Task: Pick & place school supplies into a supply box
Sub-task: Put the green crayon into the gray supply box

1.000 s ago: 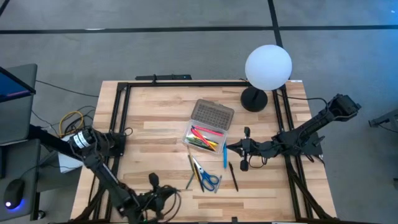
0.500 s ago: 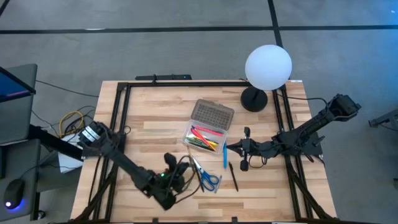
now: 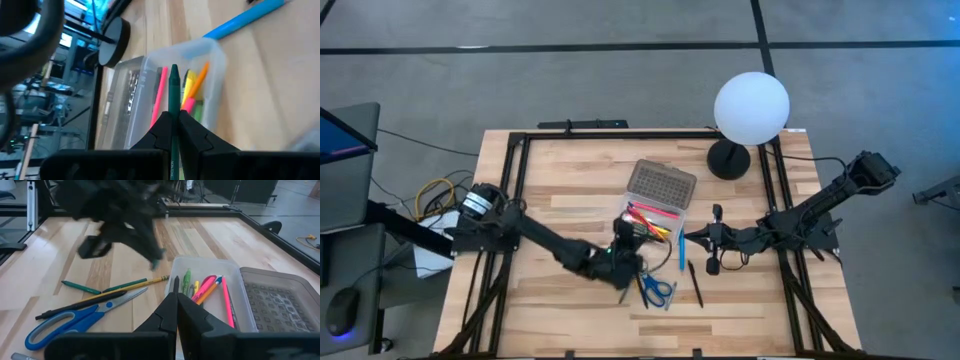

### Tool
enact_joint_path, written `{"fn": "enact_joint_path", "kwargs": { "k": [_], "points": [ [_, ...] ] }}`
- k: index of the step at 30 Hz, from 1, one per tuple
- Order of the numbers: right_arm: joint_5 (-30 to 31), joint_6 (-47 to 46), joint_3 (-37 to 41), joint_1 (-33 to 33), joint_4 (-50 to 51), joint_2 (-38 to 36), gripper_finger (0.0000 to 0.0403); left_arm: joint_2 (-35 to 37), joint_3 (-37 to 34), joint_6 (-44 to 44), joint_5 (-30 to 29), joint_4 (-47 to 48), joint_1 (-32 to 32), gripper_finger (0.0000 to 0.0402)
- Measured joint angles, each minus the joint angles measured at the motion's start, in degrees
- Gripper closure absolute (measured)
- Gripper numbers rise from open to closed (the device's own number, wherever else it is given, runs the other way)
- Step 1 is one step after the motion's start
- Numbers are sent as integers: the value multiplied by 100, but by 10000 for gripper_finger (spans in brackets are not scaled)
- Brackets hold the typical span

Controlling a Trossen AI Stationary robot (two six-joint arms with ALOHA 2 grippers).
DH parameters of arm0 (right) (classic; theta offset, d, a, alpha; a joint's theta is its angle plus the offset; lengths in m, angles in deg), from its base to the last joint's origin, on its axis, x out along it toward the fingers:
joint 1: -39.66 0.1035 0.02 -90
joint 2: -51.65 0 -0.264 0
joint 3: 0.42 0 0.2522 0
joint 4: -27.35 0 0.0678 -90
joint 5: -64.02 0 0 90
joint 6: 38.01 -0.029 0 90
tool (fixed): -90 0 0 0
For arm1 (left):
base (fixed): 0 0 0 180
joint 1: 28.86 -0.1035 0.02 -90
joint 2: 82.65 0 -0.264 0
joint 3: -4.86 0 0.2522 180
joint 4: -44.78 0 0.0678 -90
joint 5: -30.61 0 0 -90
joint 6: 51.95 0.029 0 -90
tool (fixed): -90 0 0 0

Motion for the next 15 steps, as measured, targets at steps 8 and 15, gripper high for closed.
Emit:
{"fn": "enact_joint_path", "kwargs": {
  "k": [8, 15],
  "points": [
    [0, -101, 0, 0, 170, 0, 403, 0, 0, 443, 859, -48, -782, 401],
    [2, -101, 0, 0, 188, 0, 403, 0, 0, 82, 1605, -43, -1305, 373]
  ]
}}
